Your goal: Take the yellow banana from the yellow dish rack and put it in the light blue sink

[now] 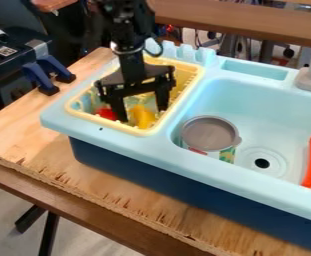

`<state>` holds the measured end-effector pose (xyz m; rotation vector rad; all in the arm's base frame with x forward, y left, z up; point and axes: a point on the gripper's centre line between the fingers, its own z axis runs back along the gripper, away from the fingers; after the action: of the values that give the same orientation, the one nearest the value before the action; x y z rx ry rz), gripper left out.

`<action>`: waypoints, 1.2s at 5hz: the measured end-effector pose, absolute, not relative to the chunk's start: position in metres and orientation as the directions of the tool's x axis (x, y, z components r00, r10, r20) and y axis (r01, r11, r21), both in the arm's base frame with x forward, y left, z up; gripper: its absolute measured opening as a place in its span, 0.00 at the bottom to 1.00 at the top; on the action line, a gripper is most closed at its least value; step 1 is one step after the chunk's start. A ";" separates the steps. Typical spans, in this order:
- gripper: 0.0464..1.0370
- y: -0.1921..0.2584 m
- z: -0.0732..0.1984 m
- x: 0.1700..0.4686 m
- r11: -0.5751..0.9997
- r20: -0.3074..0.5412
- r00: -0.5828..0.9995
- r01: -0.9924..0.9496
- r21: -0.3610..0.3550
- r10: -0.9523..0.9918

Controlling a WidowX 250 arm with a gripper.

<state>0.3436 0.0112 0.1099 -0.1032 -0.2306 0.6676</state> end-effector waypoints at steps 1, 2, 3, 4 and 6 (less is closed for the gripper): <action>0.97 0.010 0.100 0.341 0.764 0.154 0.749 -0.621 -0.176 0.645; 0.92 0.006 0.099 0.343 0.755 0.143 0.744 -0.623 -0.204 0.653; 0.62 0.007 0.098 0.344 0.757 0.136 0.748 -0.620 -0.205 0.650; 0.48 0.010 0.100 0.342 0.765 0.101 0.763 -0.612 -0.201 0.638; 0.48 0.024 0.143 0.356 0.873 0.049 0.895 -0.419 -0.249 0.444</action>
<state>0.3556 0.0238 0.1434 -0.2361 -0.1057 0.4516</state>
